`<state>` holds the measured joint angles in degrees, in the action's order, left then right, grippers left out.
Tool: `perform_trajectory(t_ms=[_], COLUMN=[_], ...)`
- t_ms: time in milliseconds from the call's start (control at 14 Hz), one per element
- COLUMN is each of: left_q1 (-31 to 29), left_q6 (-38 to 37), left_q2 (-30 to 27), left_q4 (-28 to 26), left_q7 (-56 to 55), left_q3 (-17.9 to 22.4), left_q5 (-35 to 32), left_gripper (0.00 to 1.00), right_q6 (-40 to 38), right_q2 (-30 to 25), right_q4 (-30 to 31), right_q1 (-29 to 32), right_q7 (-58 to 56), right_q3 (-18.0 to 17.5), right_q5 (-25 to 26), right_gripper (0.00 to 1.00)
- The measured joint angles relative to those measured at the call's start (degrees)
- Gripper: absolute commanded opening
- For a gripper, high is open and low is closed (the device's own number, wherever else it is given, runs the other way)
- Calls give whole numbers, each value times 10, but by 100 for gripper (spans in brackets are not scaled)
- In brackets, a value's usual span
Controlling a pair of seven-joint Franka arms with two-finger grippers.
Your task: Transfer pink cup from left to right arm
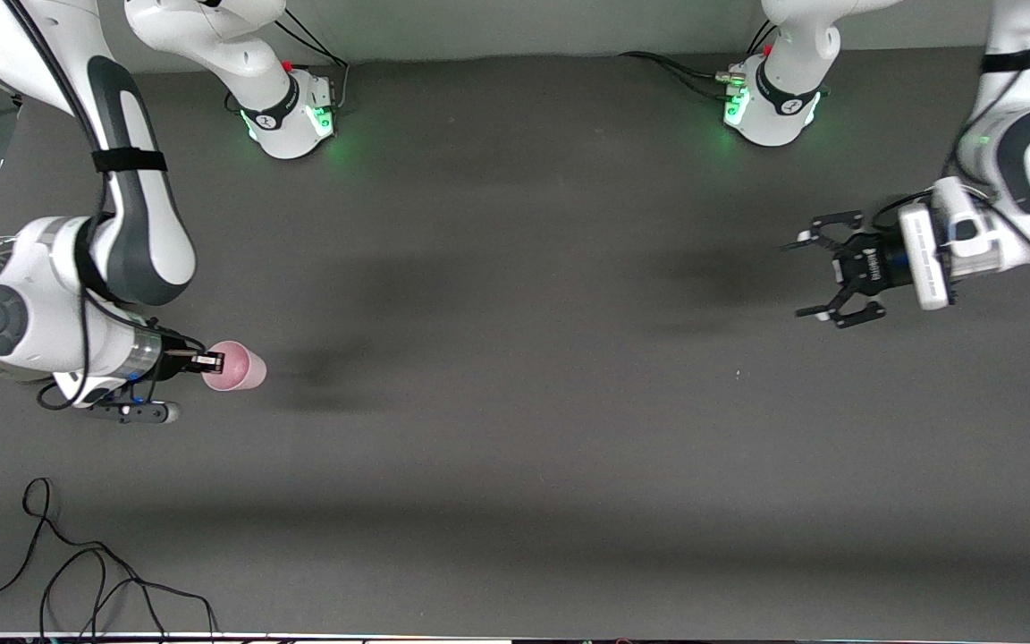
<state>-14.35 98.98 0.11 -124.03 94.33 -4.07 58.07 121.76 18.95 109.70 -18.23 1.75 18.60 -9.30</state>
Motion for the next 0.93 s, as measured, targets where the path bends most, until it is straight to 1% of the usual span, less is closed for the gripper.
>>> perform_trajectory(t_ms=[142, 285, 427, 498, 569, 783, 925], left_q1=[-17, -20, -20, -20, -20, -19, -9], left_q6=[-52, -103, -139, -151, -161, -173, -174], left_q2=[-2, -4, -8, -10, -13, -25, -38], left_q4=[56, 123, 174, 191, 204, 223, 226], left_q7=[-111, -227, -316, -351, -387, -503, -570], left_q3=[0, -1, -3, -4, -5, -15, -20], left_q5=[-108, -222, -303, -333, -361, -421, -454], left_gripper=[99, 99, 99, 99, 99, 99, 99], right_q6=[78, 134, 177, 190, 195, 196, 180], right_q2=[0, 0, 0, 1, 1, -2, -15], right_q4=[56, 96, 125, 135, 140, 140, 138], right_q1=[-5, -7, -8, -8, -8, -8, -8], right_q7=[-1, -2, -3, -5, -13, -23, -24], right_q3=[0, 0, 0, -1, -1, -1, -1], right_q5=[0, 0, 0, 0, 0, 0, 0], right_gripper=[0, 0, 0, 63, 99, 100, 100])
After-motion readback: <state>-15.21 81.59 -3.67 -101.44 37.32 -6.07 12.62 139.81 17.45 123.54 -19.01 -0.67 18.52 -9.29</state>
